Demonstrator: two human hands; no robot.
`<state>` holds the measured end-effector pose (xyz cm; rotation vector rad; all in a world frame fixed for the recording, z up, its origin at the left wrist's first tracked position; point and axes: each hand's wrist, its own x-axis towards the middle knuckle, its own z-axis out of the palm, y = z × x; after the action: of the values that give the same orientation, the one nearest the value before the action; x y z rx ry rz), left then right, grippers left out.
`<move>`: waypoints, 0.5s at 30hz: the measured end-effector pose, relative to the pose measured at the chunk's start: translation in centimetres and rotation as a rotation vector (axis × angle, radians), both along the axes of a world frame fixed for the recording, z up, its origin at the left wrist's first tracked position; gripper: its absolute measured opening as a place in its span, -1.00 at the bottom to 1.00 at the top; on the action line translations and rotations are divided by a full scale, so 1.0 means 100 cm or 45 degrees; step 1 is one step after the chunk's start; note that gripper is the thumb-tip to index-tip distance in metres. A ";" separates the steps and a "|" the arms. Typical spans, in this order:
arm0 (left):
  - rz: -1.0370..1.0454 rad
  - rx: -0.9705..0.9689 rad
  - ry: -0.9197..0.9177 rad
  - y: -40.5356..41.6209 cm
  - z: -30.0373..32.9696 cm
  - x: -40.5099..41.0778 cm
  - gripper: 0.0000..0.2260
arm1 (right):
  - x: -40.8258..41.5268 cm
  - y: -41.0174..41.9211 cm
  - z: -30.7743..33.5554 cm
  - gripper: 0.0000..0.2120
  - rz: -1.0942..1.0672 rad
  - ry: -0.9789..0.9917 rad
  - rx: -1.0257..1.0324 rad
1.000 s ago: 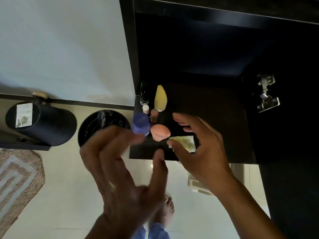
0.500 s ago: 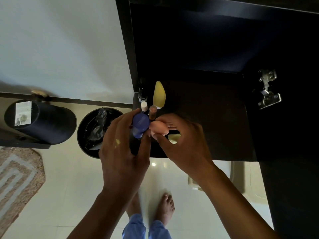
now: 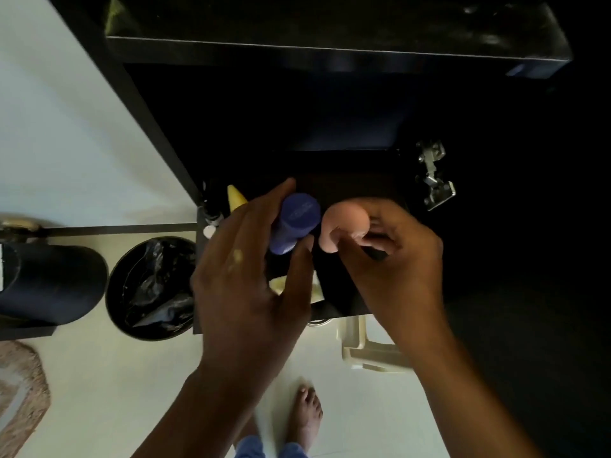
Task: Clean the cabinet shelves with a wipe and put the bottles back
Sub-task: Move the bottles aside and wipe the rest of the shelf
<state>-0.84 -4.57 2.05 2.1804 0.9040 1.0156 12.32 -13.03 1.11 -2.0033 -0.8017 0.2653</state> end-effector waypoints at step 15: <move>-0.084 -0.196 0.318 0.038 -0.034 0.159 -0.64 | 0.096 0.041 -0.033 -0.84 -0.413 -0.292 -0.127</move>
<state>15.10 -0.81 -1.32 2.2209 0.9791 0.6294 21.96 -8.97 -2.18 -2.2479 -0.5974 -0.1162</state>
